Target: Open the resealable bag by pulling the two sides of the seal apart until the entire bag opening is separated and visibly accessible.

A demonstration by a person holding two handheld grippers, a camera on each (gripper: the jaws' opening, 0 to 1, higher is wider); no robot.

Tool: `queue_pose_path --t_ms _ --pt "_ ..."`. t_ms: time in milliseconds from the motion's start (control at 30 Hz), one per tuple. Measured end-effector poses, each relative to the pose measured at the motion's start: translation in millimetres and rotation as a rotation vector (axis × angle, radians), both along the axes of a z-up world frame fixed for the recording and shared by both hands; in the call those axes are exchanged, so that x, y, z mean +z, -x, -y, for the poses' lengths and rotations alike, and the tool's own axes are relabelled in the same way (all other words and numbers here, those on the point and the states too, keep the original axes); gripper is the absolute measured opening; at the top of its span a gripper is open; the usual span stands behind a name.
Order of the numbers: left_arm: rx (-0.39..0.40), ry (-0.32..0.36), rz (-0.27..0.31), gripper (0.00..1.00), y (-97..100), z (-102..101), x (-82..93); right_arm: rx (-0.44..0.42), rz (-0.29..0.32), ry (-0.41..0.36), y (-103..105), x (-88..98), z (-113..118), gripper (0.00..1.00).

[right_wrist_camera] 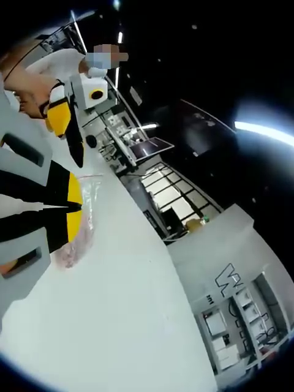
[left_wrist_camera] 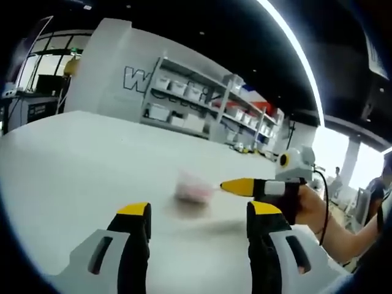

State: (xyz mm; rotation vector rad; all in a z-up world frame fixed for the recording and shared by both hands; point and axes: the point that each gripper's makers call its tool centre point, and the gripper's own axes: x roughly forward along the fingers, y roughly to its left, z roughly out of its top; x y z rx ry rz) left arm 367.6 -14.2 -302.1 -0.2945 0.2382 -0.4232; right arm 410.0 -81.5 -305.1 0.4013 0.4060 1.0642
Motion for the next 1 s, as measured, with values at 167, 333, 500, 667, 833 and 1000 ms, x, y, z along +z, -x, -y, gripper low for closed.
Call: queue_pose_path --t_ms 167,333,500,667,833,1000 --pt "0.003 0.004 0.000 0.61 -6.9 0.9 2.0 0.000 -0.003 -0.004 0.2 -0.5 0.3 0.00" --pt "-0.006 -0.001 -0.005 0.61 -7.7 3.9 0.5 -0.001 -0.003 -0.005 0.4 0.3 0.6 0.00" --pt "-0.015 0.056 -0.004 0.63 -6.1 5.9 5.2 0.005 -0.001 -0.006 3.4 2.6 -0.7 0.00" --pt "-0.018 0.081 0.000 0.63 -6.8 6.1 8.3 0.006 -0.002 -0.007 3.1 2.8 -0.8 0.00" --pt "-0.019 0.088 -0.016 0.60 -8.7 6.5 5.8 0.005 -0.003 -0.008 3.4 2.8 0.0 0.00" --pt "-0.028 0.111 -0.028 0.57 -10.2 8.8 5.4 0.004 -0.004 -0.009 3.4 2.9 0.8 0.00"
